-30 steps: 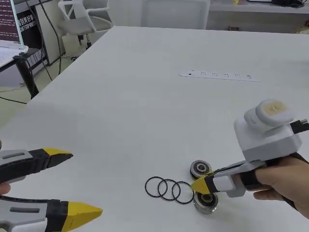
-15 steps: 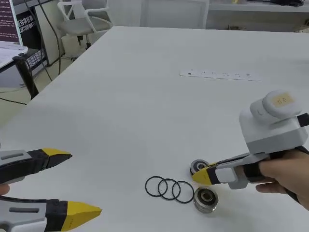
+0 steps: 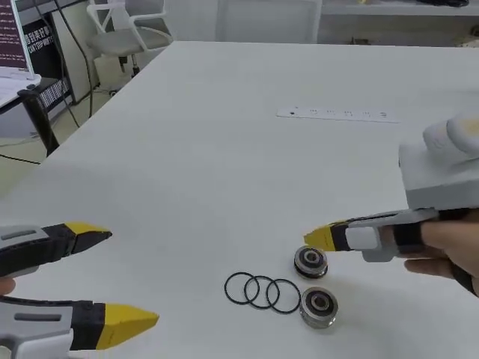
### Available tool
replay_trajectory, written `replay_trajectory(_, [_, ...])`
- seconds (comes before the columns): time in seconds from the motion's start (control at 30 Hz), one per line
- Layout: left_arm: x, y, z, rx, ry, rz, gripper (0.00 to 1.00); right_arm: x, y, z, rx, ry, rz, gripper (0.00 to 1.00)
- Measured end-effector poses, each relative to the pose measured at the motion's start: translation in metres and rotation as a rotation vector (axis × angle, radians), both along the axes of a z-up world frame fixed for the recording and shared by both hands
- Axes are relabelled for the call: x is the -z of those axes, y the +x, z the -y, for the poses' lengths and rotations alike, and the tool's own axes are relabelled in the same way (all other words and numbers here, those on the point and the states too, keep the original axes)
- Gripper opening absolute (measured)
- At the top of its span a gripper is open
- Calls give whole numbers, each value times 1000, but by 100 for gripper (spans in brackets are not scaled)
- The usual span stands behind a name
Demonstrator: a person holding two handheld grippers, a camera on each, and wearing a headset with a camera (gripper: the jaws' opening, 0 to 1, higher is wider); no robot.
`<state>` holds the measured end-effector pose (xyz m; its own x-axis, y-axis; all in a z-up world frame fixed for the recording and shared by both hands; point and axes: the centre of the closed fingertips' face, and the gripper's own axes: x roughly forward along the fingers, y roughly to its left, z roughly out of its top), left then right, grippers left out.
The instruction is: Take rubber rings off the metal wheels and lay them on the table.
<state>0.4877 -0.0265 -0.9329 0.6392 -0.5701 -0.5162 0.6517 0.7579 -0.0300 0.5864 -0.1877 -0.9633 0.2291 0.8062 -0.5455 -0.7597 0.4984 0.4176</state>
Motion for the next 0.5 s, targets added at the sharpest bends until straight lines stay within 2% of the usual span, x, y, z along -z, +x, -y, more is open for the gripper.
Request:
replay_trajectory(0.17, [-12, 5, 7, 31, 18, 24, 76, 0, 7, 7, 28, -9, 23, 8])
replay_trajectory(0.33, [-28, 13, 18, 77, 33, 63, 76, 3, 12, 13, 43, -18, 23, 8])
replay_trajectory(0.5, [-48, 27, 30, 117, 45, 114, 76, 10, 14, 17, 47, -42, 22, 8])
